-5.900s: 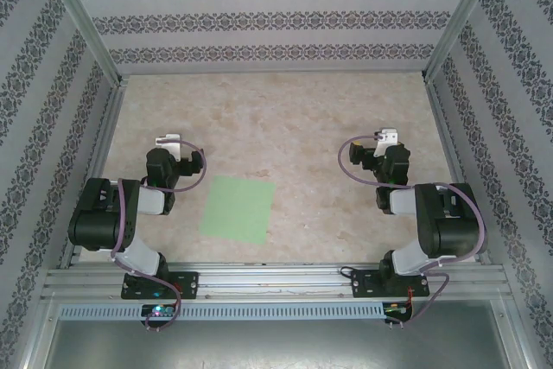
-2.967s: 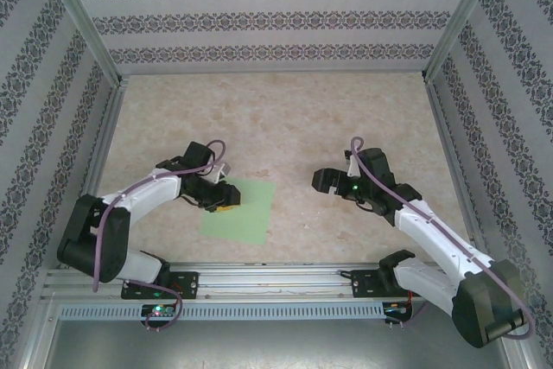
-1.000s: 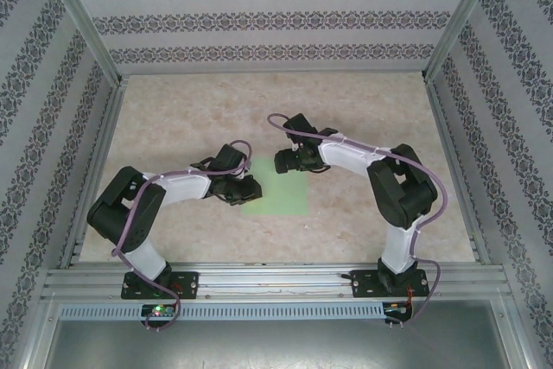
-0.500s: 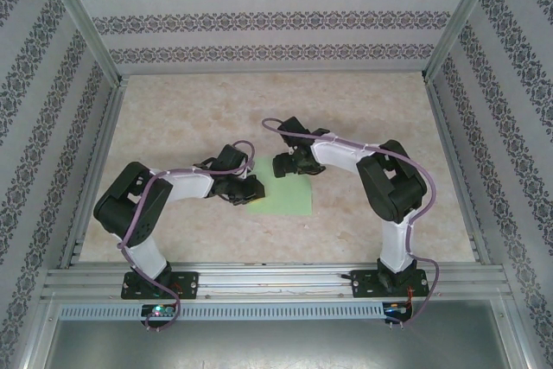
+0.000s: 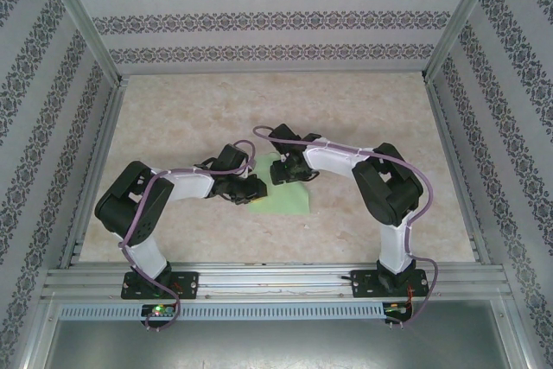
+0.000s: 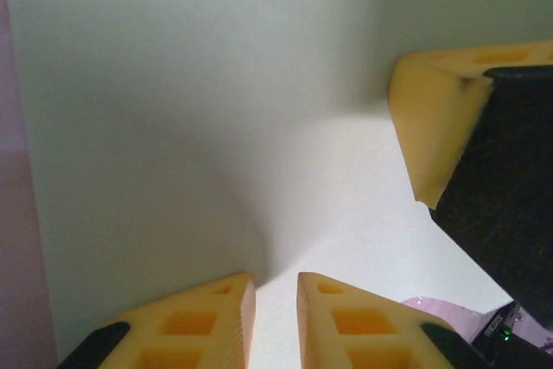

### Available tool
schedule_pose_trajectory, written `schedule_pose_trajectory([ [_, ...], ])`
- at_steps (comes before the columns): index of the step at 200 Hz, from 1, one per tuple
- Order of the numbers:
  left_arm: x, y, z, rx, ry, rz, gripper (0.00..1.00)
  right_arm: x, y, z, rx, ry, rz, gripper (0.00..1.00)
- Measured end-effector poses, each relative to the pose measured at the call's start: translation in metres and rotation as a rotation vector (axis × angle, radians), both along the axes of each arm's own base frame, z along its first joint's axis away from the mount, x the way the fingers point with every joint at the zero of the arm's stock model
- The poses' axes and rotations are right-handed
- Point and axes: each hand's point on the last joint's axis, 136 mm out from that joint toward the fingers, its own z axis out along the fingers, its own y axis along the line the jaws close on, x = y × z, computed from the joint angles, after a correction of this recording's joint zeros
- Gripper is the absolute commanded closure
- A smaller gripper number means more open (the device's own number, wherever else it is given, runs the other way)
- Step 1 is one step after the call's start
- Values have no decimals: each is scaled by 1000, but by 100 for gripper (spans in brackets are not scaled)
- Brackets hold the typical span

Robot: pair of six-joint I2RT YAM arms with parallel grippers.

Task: Fold a paper plane with a square sheet of paper (fold left side to right side)
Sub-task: Pick up the square sheet of paper from the center of the table.

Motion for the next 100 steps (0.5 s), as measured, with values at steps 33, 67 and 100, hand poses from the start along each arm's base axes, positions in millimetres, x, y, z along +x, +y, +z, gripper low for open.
schedule_pose_trajectory([
  [33,3,2,7,9,-28,5,59,-4,2,1,38,22,-5,65],
  [67,10,20,29,36,-95,33,44,-9,1,3,120,54,-9,75],
  [100,33,56,76,2,-241,118,28,-10,-3,16,265,60,-21,77],
])
